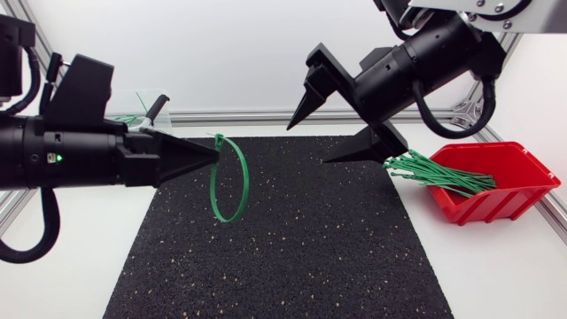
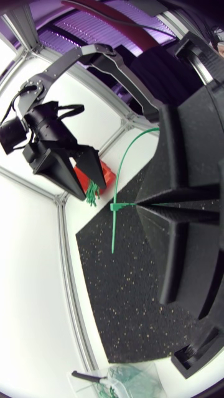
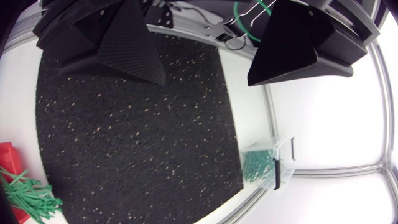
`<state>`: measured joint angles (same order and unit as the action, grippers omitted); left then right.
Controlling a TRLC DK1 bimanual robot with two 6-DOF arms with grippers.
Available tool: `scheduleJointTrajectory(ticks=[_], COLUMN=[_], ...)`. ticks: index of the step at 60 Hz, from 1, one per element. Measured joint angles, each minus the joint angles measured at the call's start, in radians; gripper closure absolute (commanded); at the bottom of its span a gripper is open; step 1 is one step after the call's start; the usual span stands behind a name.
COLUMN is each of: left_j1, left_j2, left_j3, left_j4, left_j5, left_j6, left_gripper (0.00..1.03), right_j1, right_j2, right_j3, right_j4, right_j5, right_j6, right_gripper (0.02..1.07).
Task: Take a green cable tie from the red box, thread the tail through the head to close it, then place it in the transparent bin on the left.
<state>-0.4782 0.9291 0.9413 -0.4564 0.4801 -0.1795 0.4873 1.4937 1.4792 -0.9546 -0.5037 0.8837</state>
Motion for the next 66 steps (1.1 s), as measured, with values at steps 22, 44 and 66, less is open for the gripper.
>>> scheduleJointTrajectory(ticks=[22, 44, 66], left_j1=[0.299, 0.626, 0.719], left_j2=[0.120, 0.369, 0.793], left_j3=[0.125, 0.331, 0.687], left_j4=[-0.108, 0.140, 0.119], left_j5=[-0.330, -0.411, -0.476], left_j6=[0.261, 0.323, 0.338], left_gripper=[1.00, 1.00, 0.99], right_j1=[-0.024, -0.028, -0.029], right_j2=[0.003, -0.031, -0.122], right_j3=[0.018, -0.035, -0.075], right_j4=[-0.040, 0.120, 0.126], right_j5=[0.536, 0.776, 0.789], right_j6=[-0.270, -0.422, -0.466], right_gripper=[0.06, 0.06, 0.06])
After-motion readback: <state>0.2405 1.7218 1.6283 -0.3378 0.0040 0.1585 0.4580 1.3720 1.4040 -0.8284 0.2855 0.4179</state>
